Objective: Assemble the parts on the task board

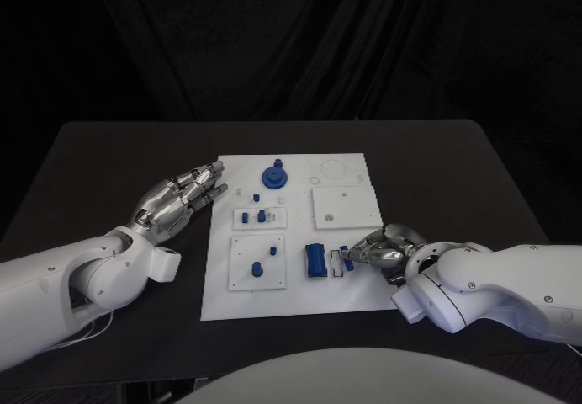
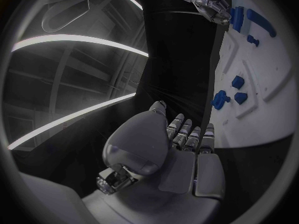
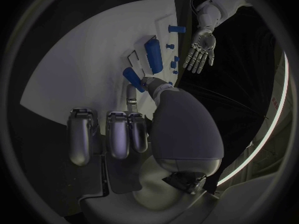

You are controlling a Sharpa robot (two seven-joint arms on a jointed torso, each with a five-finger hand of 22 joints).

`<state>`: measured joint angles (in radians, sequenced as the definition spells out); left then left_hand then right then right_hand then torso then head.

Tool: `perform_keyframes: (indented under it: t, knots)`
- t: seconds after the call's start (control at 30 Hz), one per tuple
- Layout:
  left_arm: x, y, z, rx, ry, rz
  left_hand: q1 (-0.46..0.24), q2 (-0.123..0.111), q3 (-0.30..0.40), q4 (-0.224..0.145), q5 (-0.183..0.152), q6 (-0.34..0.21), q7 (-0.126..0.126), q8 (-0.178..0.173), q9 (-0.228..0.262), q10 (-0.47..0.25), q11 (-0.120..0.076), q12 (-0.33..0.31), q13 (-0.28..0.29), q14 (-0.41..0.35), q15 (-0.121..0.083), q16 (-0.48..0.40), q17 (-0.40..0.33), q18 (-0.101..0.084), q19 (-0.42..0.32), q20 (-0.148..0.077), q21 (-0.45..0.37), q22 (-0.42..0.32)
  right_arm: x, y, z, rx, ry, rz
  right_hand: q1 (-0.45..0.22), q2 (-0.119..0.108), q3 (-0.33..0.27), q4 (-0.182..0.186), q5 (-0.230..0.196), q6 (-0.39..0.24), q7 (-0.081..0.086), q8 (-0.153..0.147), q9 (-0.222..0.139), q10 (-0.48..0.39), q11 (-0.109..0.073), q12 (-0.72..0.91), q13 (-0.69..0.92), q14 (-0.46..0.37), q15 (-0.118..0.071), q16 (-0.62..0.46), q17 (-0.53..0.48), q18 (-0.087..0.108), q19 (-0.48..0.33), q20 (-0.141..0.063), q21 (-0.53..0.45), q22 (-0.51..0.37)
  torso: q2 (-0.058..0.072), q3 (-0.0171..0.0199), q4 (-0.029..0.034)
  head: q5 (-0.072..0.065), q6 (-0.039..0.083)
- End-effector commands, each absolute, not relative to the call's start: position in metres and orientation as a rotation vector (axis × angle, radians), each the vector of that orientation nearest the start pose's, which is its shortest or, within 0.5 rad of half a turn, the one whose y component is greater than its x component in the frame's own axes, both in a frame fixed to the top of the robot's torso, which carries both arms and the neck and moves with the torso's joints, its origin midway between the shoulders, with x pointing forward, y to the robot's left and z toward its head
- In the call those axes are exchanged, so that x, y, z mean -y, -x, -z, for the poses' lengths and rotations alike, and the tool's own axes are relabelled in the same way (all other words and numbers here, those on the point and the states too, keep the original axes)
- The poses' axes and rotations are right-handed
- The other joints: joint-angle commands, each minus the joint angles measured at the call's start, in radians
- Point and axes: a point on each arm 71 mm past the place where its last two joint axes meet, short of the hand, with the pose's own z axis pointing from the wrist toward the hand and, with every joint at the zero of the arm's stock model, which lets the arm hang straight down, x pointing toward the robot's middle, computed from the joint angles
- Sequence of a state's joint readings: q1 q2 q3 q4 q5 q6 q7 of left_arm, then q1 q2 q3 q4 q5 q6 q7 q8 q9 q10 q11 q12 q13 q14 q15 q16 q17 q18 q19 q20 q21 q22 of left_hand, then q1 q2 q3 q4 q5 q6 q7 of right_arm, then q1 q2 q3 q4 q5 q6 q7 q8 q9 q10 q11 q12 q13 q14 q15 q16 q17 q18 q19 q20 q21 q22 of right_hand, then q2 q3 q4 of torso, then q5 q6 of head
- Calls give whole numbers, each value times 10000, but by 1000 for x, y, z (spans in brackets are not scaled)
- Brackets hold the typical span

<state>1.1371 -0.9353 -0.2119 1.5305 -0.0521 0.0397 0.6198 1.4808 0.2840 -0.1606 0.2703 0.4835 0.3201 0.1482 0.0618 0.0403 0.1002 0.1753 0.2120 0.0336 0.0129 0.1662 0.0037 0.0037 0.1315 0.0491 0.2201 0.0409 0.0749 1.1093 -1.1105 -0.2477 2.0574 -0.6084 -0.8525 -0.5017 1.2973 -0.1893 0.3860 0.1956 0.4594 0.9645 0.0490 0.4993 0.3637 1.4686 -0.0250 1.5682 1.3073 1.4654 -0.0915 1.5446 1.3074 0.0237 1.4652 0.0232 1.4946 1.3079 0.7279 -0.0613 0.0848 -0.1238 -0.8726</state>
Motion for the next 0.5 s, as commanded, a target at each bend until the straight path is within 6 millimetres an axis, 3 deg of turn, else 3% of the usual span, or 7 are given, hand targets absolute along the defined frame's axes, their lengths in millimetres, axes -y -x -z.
perform_keyframes:
  t: [0.03,0.37,0.5]
  knots:
    - [-236,-436,248,-15447,10208,18422,97,26,65,21,68,-78,452,-32,-11,-26,66,-45,2,-6,53,12,6,-90,12,32,47,6,221,-317,262,-20132,-12121,-5583,18,131,-87,4,62,22,-74,-43,18,1022,-50,26,2634,884,-29,-61,1689,-1,625,-60,-67,2317,-15,0,-15,33,0]
    - [-237,-436,248,-15469,10226,18369,103,24,68,19,70,-78,457,-32,-11,-25,66,-44,2,-5,55,13,6,-89,12,35,47,4,217,-317,261,-20244,-11921,-5868,-18,168,-193,27,24,-24,-59,-77,46,1022,-37,26,2634,883,-15,-61,1686,-1,624,-50,-70,2316,-11,-7,-8,70,0]
    - [-238,-436,248,-15481,10244,18331,119,21,77,14,84,-69,478,-31,-10,-22,63,-43,3,-3,58,13,7,-88,16,41,50,7,215,-317,263,-20527,-11831,-5877,-96,225,-460,106,-246,-179,-2,-189,96,1022,7,26,2634,876,35,-73,1644,12,597,-11,-122,2297,-18,0,-12,119,0]
